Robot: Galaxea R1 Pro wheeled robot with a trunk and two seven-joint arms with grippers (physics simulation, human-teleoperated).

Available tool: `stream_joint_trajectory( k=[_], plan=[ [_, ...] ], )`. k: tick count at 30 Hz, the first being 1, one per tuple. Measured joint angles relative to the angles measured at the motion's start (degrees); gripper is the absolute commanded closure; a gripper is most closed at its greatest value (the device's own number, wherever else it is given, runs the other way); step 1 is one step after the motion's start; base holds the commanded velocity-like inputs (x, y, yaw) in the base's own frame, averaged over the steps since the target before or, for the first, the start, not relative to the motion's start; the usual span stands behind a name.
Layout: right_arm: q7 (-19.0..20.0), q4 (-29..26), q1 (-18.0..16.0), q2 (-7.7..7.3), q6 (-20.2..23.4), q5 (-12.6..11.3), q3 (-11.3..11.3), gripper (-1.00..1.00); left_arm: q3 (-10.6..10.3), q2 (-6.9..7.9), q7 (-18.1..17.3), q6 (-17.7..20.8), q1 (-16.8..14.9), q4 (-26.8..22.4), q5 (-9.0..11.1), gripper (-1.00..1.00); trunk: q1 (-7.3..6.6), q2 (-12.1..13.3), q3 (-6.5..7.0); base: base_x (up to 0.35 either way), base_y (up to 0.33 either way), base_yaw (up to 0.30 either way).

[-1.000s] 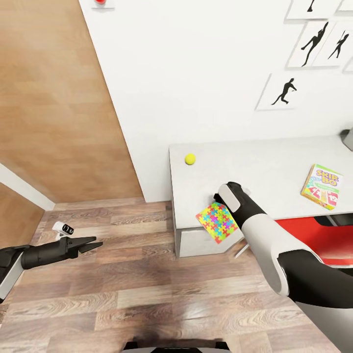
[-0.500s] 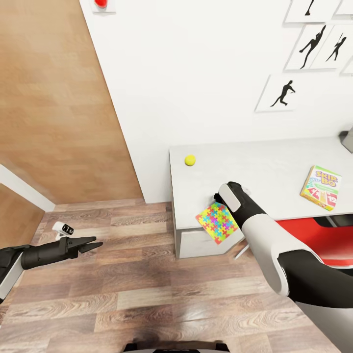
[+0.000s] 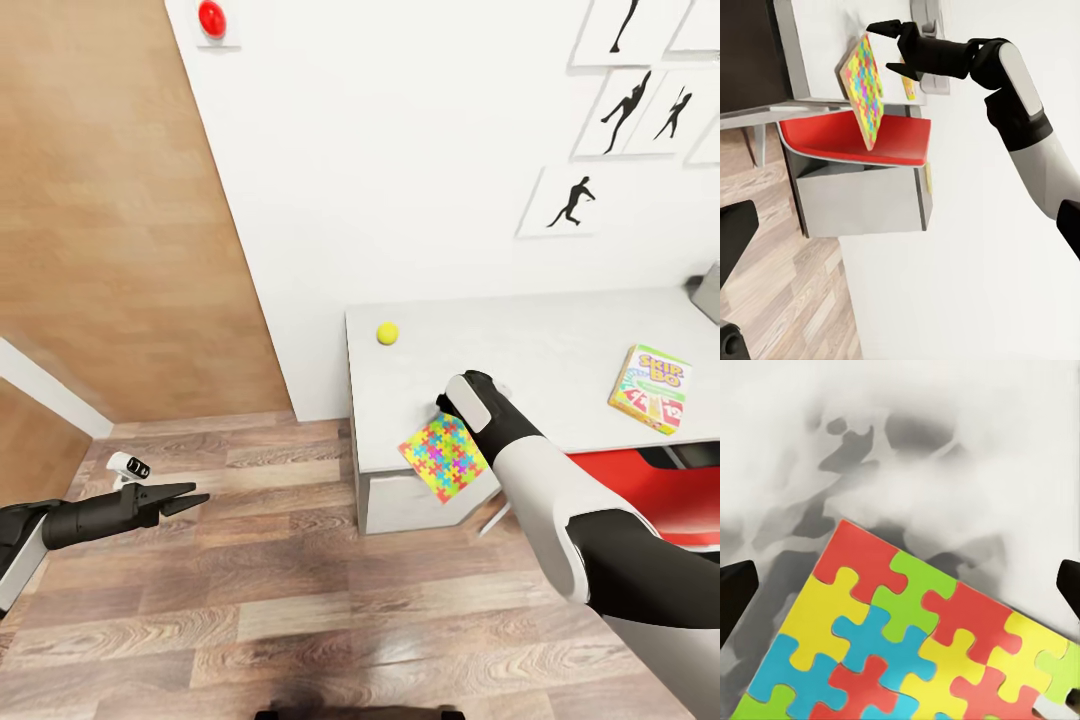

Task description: Put all the toys in the child's room - the three board games (two on the bed and one on the table), the two jigsaw puzzles on the table, and the tennis ball on the table - inside the toy box on the table in the child's room.

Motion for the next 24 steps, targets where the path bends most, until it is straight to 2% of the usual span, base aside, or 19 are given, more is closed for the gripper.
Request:
stream_joint_trajectory(
  k=[11,24],
  plan=[
    [-0.4,-0.6,0.0,-0.08,0.0,0.0,0.0,-1.0,0.0,0.0,0.0,0.0,0.0,0.0,0.0,-1.0,0.0,0.0,1.02,0.0,0.0,0.0],
    [-0.9,-9.6,0.6,-0.12,1.8,-0.1,0.2,-1.0,0.0,0.0,0.0,0.0,0.0,0.0,0.0,-1.0,0.0,0.0,2.22,0.0,0.0,0.0]
  ],
)
